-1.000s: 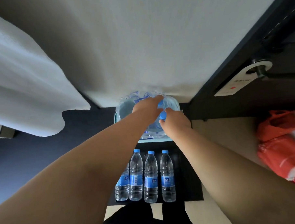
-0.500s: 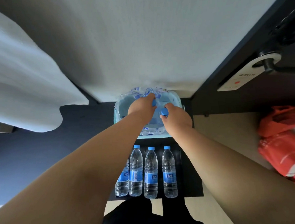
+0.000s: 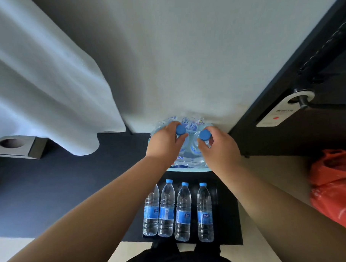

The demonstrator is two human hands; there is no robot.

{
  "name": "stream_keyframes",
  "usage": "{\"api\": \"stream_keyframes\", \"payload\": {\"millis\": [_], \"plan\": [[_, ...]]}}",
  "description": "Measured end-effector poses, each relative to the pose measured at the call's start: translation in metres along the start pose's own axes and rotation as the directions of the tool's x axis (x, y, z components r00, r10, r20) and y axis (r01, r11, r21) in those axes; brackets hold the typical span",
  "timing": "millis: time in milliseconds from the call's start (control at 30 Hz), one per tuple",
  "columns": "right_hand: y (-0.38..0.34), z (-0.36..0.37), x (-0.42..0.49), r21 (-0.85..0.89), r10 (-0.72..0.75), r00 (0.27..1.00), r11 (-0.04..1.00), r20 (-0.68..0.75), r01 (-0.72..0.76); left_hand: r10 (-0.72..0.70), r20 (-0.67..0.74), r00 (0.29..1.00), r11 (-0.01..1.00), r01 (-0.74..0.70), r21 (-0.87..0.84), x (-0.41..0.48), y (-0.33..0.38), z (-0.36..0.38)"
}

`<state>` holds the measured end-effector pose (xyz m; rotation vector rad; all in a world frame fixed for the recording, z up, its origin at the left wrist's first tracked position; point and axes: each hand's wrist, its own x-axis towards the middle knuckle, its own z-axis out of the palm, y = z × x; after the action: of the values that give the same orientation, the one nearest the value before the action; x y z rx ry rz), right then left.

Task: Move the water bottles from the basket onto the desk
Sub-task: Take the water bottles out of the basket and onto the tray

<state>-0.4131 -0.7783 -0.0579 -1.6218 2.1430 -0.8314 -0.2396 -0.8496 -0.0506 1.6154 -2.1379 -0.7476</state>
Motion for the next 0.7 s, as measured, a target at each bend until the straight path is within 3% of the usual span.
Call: {"api": "stream_keyframes", "payload": {"millis": [233,533,700], "plan": [[-0.042,-0.025,-0.022,0.025,-0.117,0.988,0.992,-0.103,0.12,0.106,-0.079,0.991,0.992,-0.101,0.07,-0.032,0.011,-0.037],[-0.055,-0.045,-0.066,0.086,-0.096,0.995,0.992,-0.003,0.096,0.111,-0.081,0.99,0.993,-0.109,0.038,-0.081,0.004,-0.061],[-0.048,-0.035,-0.082,0.045,-0.028,0.996,0.999,0.08,0.024,0.004,0.051,0.999,1.0,-0.003,-0.021,-0.097,-0.008,-0.044]]}}
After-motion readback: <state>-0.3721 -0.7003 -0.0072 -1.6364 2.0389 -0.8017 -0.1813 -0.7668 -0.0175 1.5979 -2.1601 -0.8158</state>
